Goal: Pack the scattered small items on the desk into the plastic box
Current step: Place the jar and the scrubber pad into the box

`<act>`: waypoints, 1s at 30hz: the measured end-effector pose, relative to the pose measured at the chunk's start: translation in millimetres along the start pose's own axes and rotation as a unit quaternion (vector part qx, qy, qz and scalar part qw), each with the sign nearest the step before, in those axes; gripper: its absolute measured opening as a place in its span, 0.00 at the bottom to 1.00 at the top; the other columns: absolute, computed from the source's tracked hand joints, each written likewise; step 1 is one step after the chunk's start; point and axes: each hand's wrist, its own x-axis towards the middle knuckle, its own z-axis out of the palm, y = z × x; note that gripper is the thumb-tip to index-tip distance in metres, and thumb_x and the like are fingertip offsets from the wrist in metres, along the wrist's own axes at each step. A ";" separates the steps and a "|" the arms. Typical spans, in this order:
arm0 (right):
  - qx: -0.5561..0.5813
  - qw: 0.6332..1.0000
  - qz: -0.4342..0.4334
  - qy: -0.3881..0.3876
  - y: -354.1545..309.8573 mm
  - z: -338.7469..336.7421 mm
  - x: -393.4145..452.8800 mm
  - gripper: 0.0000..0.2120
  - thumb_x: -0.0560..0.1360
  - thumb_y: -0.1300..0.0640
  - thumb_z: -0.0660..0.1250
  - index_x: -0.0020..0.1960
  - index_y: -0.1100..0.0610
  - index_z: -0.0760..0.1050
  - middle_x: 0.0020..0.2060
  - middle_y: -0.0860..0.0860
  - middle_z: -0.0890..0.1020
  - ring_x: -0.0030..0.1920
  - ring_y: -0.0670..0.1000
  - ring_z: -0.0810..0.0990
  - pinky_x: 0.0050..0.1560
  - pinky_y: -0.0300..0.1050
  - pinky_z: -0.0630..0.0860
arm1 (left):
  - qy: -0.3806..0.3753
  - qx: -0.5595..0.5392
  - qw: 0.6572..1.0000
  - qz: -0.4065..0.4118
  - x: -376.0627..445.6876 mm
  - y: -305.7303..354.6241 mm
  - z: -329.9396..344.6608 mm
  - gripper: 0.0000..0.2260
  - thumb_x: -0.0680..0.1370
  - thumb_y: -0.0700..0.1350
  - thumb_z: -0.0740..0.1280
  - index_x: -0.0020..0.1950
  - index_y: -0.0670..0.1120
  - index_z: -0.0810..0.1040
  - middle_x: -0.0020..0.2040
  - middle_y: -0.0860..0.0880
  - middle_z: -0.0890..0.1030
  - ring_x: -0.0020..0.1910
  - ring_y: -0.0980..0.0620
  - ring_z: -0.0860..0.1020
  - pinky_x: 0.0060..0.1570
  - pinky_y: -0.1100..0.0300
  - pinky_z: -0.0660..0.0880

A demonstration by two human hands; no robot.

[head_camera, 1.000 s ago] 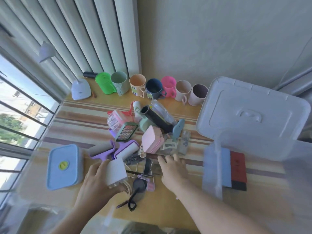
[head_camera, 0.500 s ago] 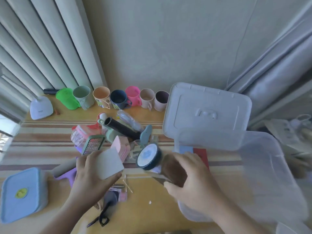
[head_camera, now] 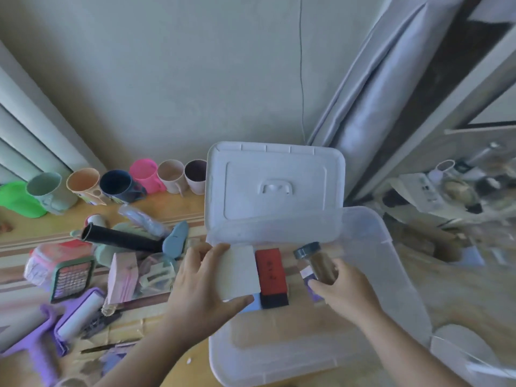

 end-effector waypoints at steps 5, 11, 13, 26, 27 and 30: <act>-0.044 0.998 0.037 -0.024 10.2 58.0 55.0 0.25 0.66 0.33 0.71 0.54 0.48 0.70 0.51 0.48 0.78 0.48 0.54 0.81 0.43 0.51 0.81 | -0.006 0.062 0.998 -0.002 -0.2 18.8 30.6 0.43 0.61 0.70 0.73 0.72 0.53 0.70 0.62 0.52 0.68 0.60 0.47 0.71 0.60 0.47 0.75; 0.015 0.999 0.020 -0.048 7.9 96.7 74.0 0.34 0.69 0.33 0.75 0.61 0.54 0.68 0.60 0.52 0.78 0.59 0.58 0.79 0.50 0.51 0.77 | -0.035 0.092 0.994 -0.039 -10.8 24.3 49.4 0.45 0.59 0.70 0.74 0.73 0.57 0.67 0.62 0.55 0.65 0.62 0.48 0.71 0.61 0.47 0.75; 0.044 0.996 0.011 -0.074 11.0 98.6 78.1 0.35 0.70 0.35 0.77 0.63 0.55 0.67 0.62 0.53 0.77 0.60 0.57 0.78 0.53 0.51 0.76 | -0.039 0.101 0.993 -0.054 -12.2 26.8 53.3 0.45 0.59 0.71 0.74 0.73 0.58 0.66 0.62 0.55 0.65 0.62 0.48 0.71 0.61 0.46 0.76; -0.092 0.889 -0.396 -0.212 -7.0 -12.1 22.2 0.43 0.70 0.43 0.77 0.79 0.39 0.58 0.78 0.39 0.58 0.74 0.45 0.61 0.72 0.44 0.68 | -0.168 -0.022 0.979 -0.112 24.7 57.3 99.8 0.49 0.64 0.72 0.75 0.80 0.60 0.58 0.72 0.60 0.65 0.67 0.56 0.72 0.61 0.60 0.72; -0.116 0.887 -0.415 -0.165 -1.9 -11.9 19.8 0.38 0.71 0.46 0.75 0.76 0.41 0.62 0.77 0.42 0.59 0.73 0.50 0.64 0.70 0.49 0.72 | -0.170 -0.038 0.978 -0.116 28.7 63.5 103.0 0.47 0.64 0.73 0.75 0.77 0.60 0.60 0.69 0.60 0.69 0.64 0.55 0.73 0.58 0.61 0.72; -0.128 0.895 -0.424 -0.047 12.8 -5.3 15.6 0.31 0.69 0.52 0.76 0.68 0.47 0.68 0.70 0.49 0.69 0.65 0.56 0.74 0.57 0.57 0.81 | -0.167 -0.047 0.970 -0.169 37.6 83.0 106.8 0.35 0.68 0.77 0.67 0.66 0.57 0.67 0.54 0.57 0.79 0.53 0.53 0.77 0.49 0.57 0.75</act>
